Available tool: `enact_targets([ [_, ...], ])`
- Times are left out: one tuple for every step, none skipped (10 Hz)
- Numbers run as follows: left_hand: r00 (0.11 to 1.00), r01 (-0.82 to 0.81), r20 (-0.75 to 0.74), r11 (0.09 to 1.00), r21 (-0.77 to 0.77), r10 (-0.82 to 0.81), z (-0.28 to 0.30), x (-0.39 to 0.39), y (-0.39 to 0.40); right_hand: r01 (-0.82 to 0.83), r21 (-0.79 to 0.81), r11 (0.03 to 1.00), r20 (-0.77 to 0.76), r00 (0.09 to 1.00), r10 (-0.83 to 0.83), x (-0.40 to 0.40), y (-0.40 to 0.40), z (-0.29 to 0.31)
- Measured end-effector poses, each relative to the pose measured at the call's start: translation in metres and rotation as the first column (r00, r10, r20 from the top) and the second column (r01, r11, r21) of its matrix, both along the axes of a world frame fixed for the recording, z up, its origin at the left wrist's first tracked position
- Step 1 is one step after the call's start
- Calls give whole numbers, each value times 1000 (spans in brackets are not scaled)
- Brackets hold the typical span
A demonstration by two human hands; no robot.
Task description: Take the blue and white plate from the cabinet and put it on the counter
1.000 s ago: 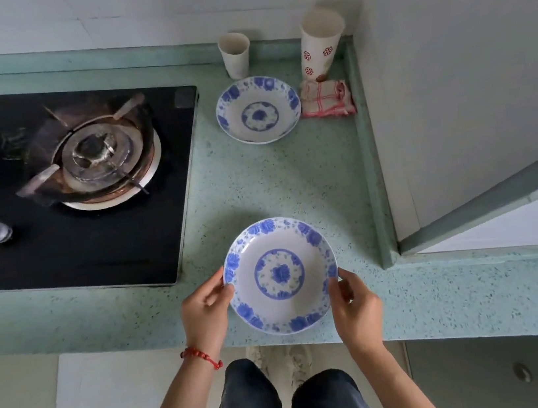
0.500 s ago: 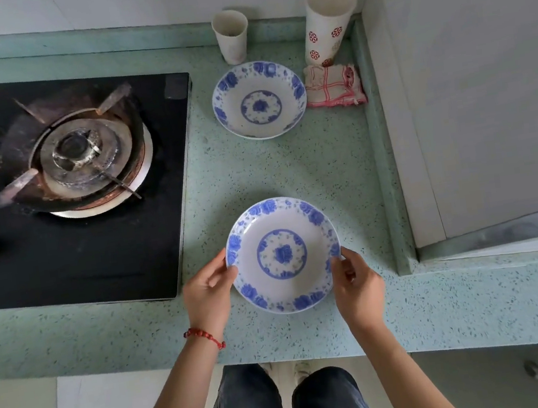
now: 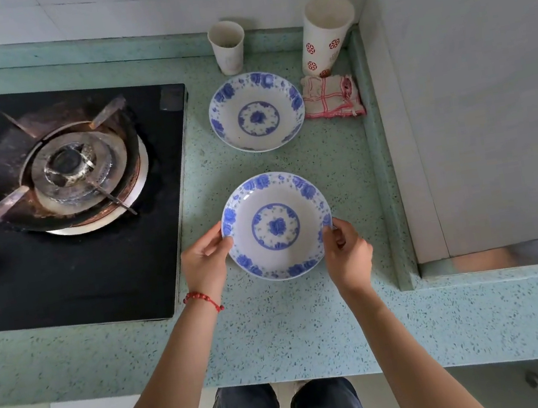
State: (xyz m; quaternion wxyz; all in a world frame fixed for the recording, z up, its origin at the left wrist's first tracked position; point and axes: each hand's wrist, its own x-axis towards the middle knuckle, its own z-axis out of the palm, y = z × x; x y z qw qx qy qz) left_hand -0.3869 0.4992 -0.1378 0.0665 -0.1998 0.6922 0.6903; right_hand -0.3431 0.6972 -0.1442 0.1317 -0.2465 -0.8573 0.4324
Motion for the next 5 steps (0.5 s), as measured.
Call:
enact_targets([
  [1000,-14,-6,1000,14,14,1,-1,2,1,22,1000,11,1000,-2,-3,1,-1],
  [1000,-29,-12,1000,11,29,0,0,3,1,5,1000,-1,1000,-1,-3,1,-1],
  [999,-37,-10,999,-21,37,4,1,4,4,2,1000,8,1000,-4,-3,1,2],
  [998,-53,-35,997,-63,50,6,3,4,-30,-1,1000,34,999,30,-2,2,3],
  [997,-74,-37,990,-121,70,14,17,0,-40,-49,998,86,995,44,5,4,10],
])
